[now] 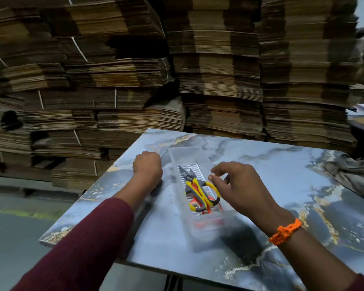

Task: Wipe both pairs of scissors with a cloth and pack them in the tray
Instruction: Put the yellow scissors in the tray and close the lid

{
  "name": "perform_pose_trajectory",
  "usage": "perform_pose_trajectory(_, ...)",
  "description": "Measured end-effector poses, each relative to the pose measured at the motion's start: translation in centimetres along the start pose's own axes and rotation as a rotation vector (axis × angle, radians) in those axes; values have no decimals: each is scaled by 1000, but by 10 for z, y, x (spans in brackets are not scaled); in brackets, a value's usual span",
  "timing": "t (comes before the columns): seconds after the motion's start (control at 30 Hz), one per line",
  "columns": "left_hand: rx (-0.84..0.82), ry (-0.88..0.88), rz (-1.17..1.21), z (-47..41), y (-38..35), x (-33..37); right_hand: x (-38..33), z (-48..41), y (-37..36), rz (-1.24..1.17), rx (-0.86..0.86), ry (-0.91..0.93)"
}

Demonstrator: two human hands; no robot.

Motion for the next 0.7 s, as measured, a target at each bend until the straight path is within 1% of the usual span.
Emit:
perform_pose_trajectory(0.07, 70, 48, 168, 3, 26, -11, 2, 2, 8, -53, 99, 26)
perform_pose_trajectory(0.13, 146, 100, 450, 6, 63, -34, 3, 1, 16, -121, 175, 29)
perform_pose_trajectory(0.17, 184, 110, 644, 10, 80, -45, 4, 0, 19, -172, 199, 17)
perform_pose_trajectory(0.2, 191, 104, 898, 16, 89, -54, 4, -3, 22, -246, 213, -11)
perform_pose_trajectory(0.23, 165, 86, 1202, 25, 93, -55, 6, -6, 22, -346, 206, -55)
perform_pose_trajectory(0.27, 104, 43, 1457, 38, 94, -47, 7, -10, 20, -458, 180, -108)
perform_pose_trajectory(0.3, 13, -5, 1655, 55, 93, -31, 6, -12, 18, -557, 146, -158)
perform_pose_trajectory(0.33, -103, -45, 1813, 75, 89, -13, 5, -15, 16, -629, 115, -203)
perform_pose_trajectory(0.4, -327, -64, 2009, 118, 75, 23, 7, -14, 13, -676, 92, -249)
perform_pose_trajectory(0.43, -400, -45, 2042, 136, 65, 34, 7, -10, 15, -662, 99, -240)
perform_pose_trajectory(0.47, -426, -27, 2010, 152, 55, 41, 10, -5, 19, -633, 107, -227)
perform_pose_trajectory(0.53, -374, -13, 1753, 171, 33, 37, 19, 10, 22, -536, 83, -239)
perform_pose_trajectory(0.6, -317, -58, 1454, 183, 21, 27, 27, 22, 16, -430, 2, -238)
perform_pose_trajectory(0.63, -305, -74, 1353, 186, 17, 22, 28, 26, 12, -351, -38, -231)
perform_pose_trajectory(0.7, -299, -81, 1258, 187, 12, 16, 27, 28, 5, -254, -56, -208)
Point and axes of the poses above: each hand's wrist, its own z-axis away from the middle knuckle, its own y-axis out of the back of the hand, x = y × z, the point moved 7 cm from there along -z, towards the middle knuckle, and after that the axes turned 8 degrees about -x, right-handed, at the moved point
